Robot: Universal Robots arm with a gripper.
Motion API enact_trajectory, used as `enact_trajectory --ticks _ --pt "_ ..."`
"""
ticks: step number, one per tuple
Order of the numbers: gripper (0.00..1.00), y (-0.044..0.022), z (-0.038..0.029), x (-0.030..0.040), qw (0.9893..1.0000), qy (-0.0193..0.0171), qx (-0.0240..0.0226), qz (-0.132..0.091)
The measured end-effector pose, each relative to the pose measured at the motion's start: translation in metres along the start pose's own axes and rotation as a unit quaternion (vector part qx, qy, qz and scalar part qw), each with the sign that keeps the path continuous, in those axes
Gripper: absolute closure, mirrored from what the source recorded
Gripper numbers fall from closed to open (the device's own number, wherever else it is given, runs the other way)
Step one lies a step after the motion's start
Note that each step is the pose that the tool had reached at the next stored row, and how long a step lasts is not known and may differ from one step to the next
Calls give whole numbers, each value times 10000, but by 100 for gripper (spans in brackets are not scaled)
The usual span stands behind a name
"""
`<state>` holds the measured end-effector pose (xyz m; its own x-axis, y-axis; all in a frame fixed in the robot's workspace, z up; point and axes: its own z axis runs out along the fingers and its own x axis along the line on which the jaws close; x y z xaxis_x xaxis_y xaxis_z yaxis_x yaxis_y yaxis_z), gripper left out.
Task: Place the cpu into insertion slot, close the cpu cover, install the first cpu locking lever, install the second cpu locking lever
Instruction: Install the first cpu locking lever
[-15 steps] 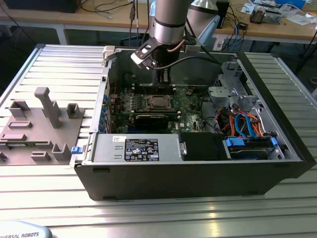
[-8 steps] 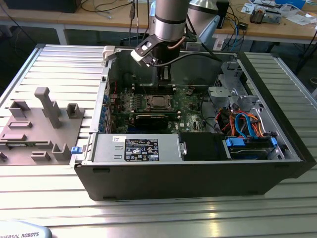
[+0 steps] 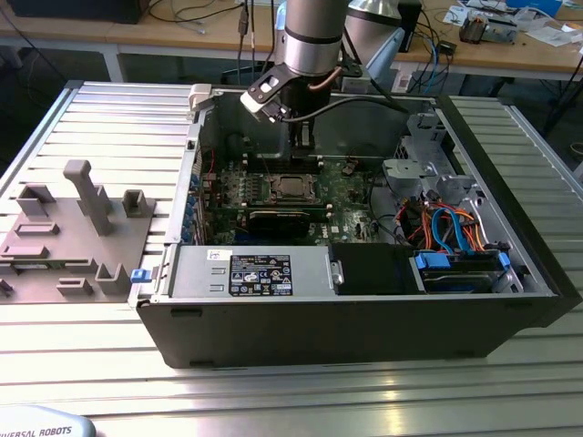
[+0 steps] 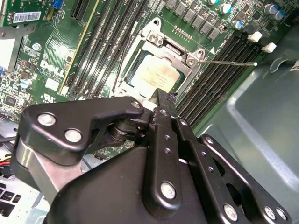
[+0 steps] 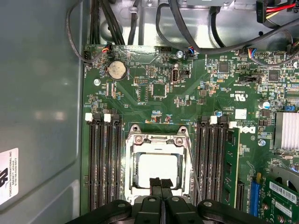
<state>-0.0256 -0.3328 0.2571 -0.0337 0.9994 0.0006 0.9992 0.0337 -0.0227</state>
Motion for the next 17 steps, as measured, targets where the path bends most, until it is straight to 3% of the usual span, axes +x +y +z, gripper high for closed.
enact_trajectory --ticks 10,17 --pt "89 0 0 0 9995 -38 1 -312" --pt "89 0 0 0 9983 -58 1 -583"
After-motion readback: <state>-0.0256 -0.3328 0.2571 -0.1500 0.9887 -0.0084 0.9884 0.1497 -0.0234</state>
